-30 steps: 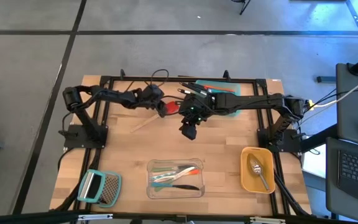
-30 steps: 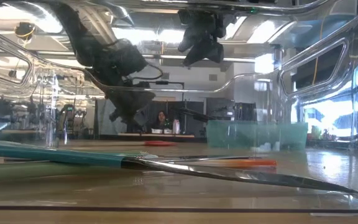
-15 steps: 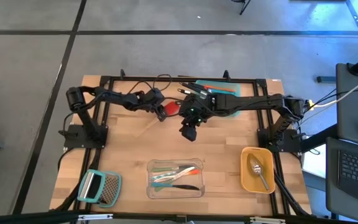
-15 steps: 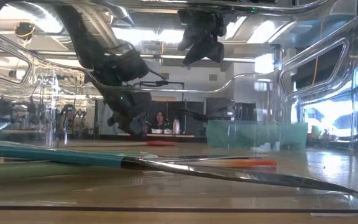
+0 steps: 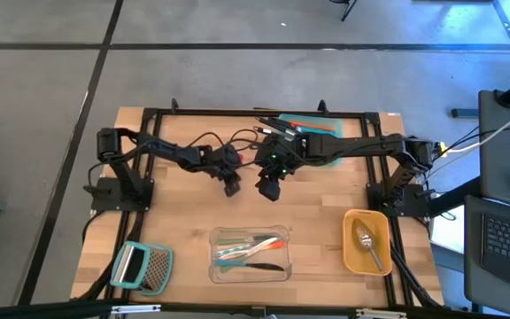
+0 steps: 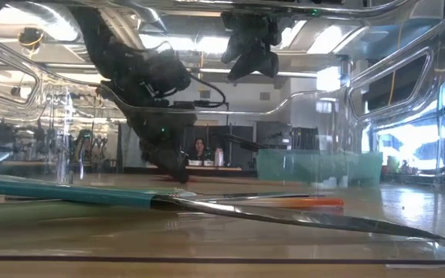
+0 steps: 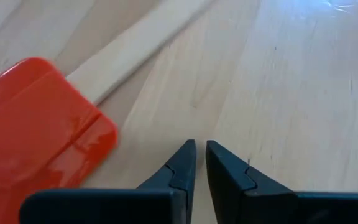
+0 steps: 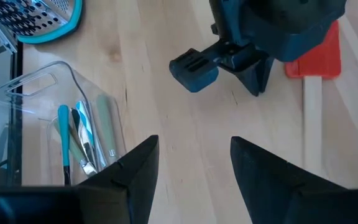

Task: Pick & Place Kitchen Items
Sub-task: Put the red spatula into the green bin

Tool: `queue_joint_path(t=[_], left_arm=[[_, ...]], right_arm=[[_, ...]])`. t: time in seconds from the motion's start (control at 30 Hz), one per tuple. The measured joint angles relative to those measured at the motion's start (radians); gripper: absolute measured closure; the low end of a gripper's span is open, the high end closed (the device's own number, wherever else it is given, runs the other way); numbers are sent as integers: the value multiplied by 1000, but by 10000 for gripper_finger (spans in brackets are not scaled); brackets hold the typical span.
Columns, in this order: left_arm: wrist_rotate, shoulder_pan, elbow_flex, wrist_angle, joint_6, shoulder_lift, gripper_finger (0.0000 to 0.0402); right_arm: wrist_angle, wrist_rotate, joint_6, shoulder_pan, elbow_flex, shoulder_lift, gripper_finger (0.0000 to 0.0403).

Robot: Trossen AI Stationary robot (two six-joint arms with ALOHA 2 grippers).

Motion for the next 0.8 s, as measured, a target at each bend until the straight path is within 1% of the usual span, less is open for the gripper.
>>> queue_joint_path(t=[0.17, 0.23, 0.33, 0.43, 0.47, 0.53, 0.67, 0.73, 0.8], left_arm=[[-57, -24, -4, -49, 19, -57, 366], [-98, -34, -3, -53, 92, -105, 366], [-178, -30, -3, -57, 255, -165, 366], [-190, 8, -3, -33, 364, -200, 363], [-170, 29, -2, -28, 384, -203, 361], [-89, 78, -2, -32, 415, -197, 353], [78, 158, -2, -29, 470, -161, 323], [118, 180, -2, -29, 503, -152, 304], [122, 186, -2, -27, 559, -150, 284]], right_arm=[[-1, 0, 0, 0, 0, 0, 201], [-3, 1, 0, 0, 0, 0, 201], [-12, 28, 0, 1, 0, 0, 201], [-22, 92, -3, 1, 0, 4, 201], [-24, 112, -4, 1, 2, 9, 201], [-51, 131, 1, -4, 2, 27, 201], [-91, 117, 40, -31, 1, 90, 201], [-115, 94, 51, -41, 0, 118, 201], [-130, 59, 53, -45, -1, 137, 201]])
